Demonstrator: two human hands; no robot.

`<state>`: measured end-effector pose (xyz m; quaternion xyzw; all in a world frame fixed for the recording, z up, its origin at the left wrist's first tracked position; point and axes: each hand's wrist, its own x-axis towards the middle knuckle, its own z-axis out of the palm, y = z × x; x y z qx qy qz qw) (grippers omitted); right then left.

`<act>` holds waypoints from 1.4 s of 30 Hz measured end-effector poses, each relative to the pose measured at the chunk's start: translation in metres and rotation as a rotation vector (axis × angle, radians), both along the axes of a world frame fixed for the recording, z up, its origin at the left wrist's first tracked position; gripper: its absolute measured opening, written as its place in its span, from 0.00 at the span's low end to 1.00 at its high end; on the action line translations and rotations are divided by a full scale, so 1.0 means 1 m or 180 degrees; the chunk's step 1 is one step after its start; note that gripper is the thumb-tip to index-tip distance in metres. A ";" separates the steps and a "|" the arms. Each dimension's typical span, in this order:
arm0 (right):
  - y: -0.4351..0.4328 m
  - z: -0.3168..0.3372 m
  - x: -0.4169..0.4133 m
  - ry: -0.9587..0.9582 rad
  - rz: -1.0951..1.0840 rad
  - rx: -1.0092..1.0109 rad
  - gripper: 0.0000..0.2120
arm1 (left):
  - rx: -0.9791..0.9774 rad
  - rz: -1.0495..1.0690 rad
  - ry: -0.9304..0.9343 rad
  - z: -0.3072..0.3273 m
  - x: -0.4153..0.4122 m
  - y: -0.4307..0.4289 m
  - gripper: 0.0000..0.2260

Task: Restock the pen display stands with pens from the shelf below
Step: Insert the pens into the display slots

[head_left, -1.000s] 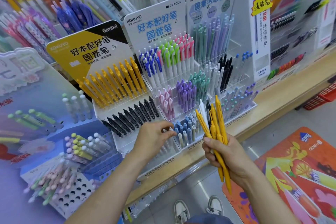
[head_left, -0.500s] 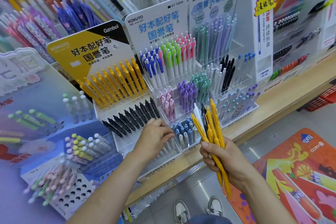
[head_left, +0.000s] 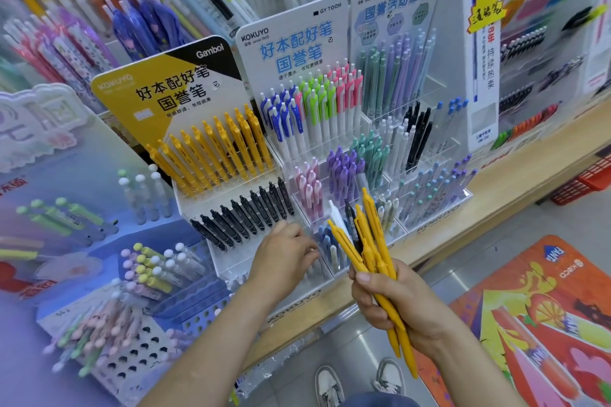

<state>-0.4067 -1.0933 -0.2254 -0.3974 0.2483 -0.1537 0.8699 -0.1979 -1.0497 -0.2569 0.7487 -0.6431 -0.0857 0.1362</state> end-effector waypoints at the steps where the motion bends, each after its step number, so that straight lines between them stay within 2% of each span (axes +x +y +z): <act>1: 0.002 0.001 0.001 -0.0007 0.0028 0.0009 0.34 | 0.0109 0.0095 -0.0035 0.001 -0.001 -0.002 0.11; 4: 0.007 0.004 0.006 -0.0016 0.0067 0.0061 0.34 | 0.0381 0.0283 -0.0098 0.007 -0.006 -0.006 0.11; 6: 0.010 0.005 0.008 -0.0043 0.0055 0.0130 0.35 | 0.0295 0.0673 0.0609 0.018 -0.006 -0.003 0.08; 7: 0.012 0.006 0.009 -0.0064 0.0046 0.0168 0.35 | 0.0162 0.0984 0.1347 0.027 -0.006 0.000 0.08; 8: 0.013 0.007 0.010 -0.0087 0.0040 0.0211 0.35 | 0.0023 0.1292 0.2374 0.039 -0.005 0.004 0.08; 10: 0.016 0.009 0.013 -0.0127 0.0055 0.0279 0.34 | -0.0188 0.1453 0.4322 0.066 -0.007 0.013 0.12; 11: 0.018 0.010 0.014 -0.0139 0.0083 0.0281 0.33 | -0.0207 0.1325 0.4724 0.076 -0.007 0.017 0.14; 14: 0.024 0.013 0.020 -0.0138 0.0170 0.0207 0.31 | -0.0111 0.0988 0.4613 0.095 -0.011 0.025 0.14; 17: 0.029 0.017 0.027 -0.0053 0.0161 0.0071 0.26 | -0.0410 0.1422 0.4710 0.100 -0.013 0.028 0.07; 21: 0.030 0.031 0.033 0.0109 0.0254 -0.0262 0.09 | -0.0908 0.1795 0.4969 0.104 -0.010 0.033 0.07; 25: 0.028 0.036 0.031 0.0202 0.0257 -0.0454 0.09 | -0.1505 0.1985 0.5064 0.118 0.008 0.034 0.06; 29: 0.024 0.029 0.025 0.0269 -0.0137 -0.0450 0.11 | -0.1909 0.1824 0.4415 0.128 0.029 0.046 0.04; 32: 0.019 0.022 0.019 0.0335 -0.0437 -0.0449 0.16 | -0.1746 0.1753 0.3802 0.125 0.035 0.064 0.03; 37: 0.015 0.017 0.017 0.0378 -0.0469 -0.0497 0.08 | -0.1395 0.1942 0.3029 0.102 0.029 0.101 0.03; 42: 0.022 0.003 0.015 0.0431 -0.0240 -0.0441 0.05 | -0.1112 0.2521 0.2381 0.069 0.024 0.120 0.04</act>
